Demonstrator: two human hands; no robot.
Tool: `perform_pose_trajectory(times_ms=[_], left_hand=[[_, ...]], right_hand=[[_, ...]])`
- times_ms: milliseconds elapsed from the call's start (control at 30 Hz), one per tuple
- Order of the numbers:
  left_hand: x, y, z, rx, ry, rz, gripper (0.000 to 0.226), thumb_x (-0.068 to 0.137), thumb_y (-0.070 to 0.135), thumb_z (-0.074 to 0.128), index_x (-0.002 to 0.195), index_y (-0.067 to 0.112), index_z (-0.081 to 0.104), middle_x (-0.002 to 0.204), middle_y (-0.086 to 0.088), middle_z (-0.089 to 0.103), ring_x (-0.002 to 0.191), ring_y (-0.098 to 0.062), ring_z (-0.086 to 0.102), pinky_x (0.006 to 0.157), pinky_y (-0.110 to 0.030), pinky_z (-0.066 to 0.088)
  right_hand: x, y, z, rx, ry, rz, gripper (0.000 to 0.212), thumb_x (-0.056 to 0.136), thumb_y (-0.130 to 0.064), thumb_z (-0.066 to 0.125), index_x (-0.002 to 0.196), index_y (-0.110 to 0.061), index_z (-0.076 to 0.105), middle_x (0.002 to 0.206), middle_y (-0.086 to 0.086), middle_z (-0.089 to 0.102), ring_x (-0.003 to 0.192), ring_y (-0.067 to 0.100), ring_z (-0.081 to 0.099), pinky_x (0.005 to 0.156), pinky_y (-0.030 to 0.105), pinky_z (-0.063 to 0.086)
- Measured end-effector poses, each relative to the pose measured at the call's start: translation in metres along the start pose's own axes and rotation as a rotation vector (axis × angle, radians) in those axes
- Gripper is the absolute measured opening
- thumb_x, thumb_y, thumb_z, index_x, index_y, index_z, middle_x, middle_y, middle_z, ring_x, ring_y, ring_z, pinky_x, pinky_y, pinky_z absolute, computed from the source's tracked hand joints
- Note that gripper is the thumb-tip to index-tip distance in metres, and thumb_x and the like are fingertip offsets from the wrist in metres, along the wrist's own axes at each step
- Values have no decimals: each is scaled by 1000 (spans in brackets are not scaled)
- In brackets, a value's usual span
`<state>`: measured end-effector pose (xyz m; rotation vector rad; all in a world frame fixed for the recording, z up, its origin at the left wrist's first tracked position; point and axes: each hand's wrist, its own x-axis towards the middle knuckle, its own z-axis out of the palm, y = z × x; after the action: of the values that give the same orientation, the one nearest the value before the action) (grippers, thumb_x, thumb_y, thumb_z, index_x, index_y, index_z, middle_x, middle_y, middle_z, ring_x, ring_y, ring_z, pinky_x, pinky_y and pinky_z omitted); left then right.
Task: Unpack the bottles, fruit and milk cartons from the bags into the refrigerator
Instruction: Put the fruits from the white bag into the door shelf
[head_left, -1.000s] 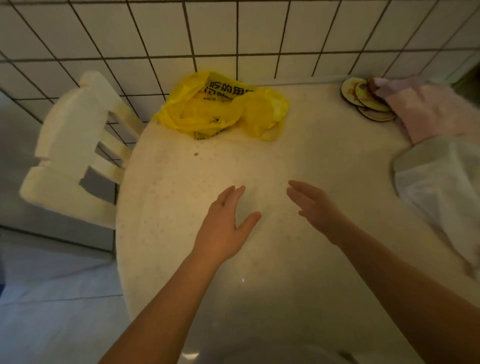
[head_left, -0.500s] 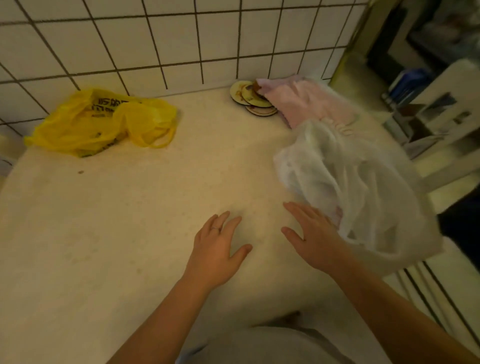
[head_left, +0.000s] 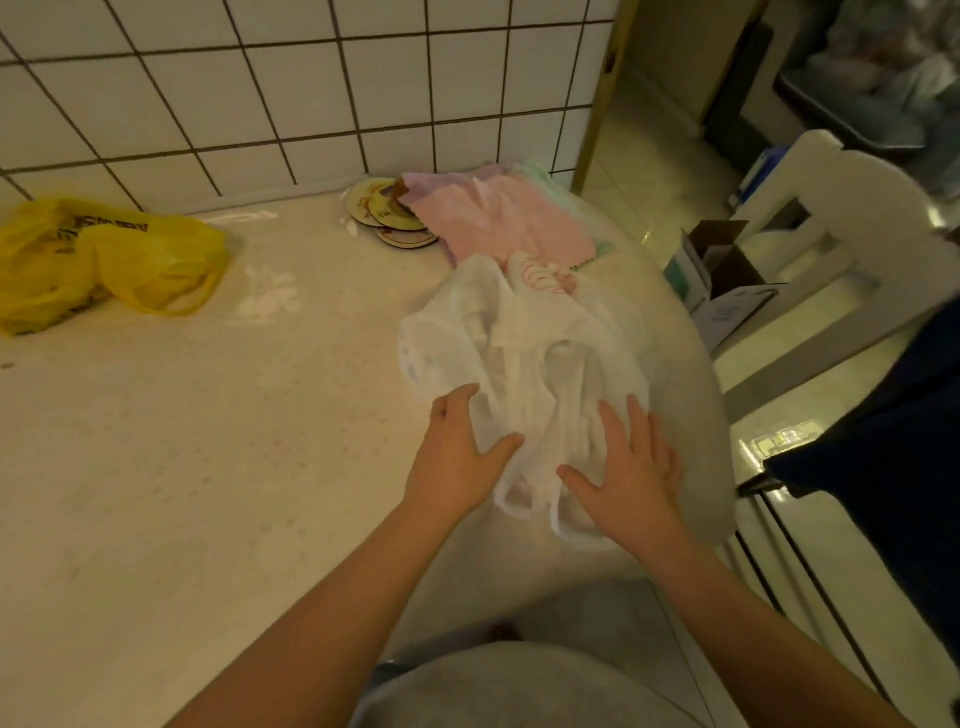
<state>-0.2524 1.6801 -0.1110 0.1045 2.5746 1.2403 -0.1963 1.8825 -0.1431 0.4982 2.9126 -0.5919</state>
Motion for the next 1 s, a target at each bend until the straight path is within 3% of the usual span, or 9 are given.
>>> perform_pose_trajectory(times_ms=[200,333,433,533,600,733,833,933,1000], left_hand=[[61,36,44,217,-18,-99,101,78,63,70,153,23,16,151,-7,33,127,-33,51,97,-50,50],[83,30,63,138,-65,-235,102,82,42,77,155,17,11,137,-13,53,121,-35,57,97,-45,50],[85,19,67,258,-90,-282,55,92,30,66,136,10,41,119,-11,60,107,-35,61,83,-39,52],[79,15,61,319,-42,-231,23,97,24,53,110,7,62,106,-13,67,94,-33,64,73,-36,51],[74,13,50,183,87,-231,22,99,23,47,101,8,63,99,-12,67,85,-31,63,71,-37,52],[65,21,10,-297,479,-264,25,94,7,42,107,4,63,106,-9,63,100,-30,59,75,-27,40],[61,42,-30,-775,598,-274,46,84,1,43,122,11,69,119,-1,70,111,-18,61,91,-26,49],[54,63,-65,-1181,579,-243,36,81,-1,41,88,12,73,104,-1,77,106,-21,69,92,-36,55],[47,74,-87,-1305,587,-250,37,83,0,40,64,15,68,92,-3,78,94,-23,71,84,-39,56]], right_hand=[[21,13,5,305,-189,233,121,74,-69,69,154,-33,-13,165,-4,-7,150,33,7,116,55,26],[38,20,12,345,-138,234,113,77,-47,76,153,-35,-7,151,12,34,131,37,44,102,49,45],[46,36,24,376,-171,226,78,89,-32,63,153,-24,19,127,12,59,112,34,61,91,41,51],[48,51,15,345,-47,212,20,94,-15,52,108,-6,64,100,15,69,96,30,66,77,33,48],[46,49,-10,486,84,236,19,99,-15,50,88,-5,61,85,13,65,84,25,63,69,32,43],[46,18,-78,764,293,134,13,104,-17,41,108,-16,53,102,1,55,93,17,53,81,28,40],[53,-15,-116,983,305,111,20,105,-22,37,117,-31,49,103,-17,53,91,0,50,76,20,40],[65,-51,-140,1195,252,145,30,102,-30,40,127,-35,55,115,-11,60,102,10,57,85,30,48],[70,-76,-148,1236,187,94,26,101,-31,41,119,-34,60,106,-7,64,95,14,62,78,32,51]])
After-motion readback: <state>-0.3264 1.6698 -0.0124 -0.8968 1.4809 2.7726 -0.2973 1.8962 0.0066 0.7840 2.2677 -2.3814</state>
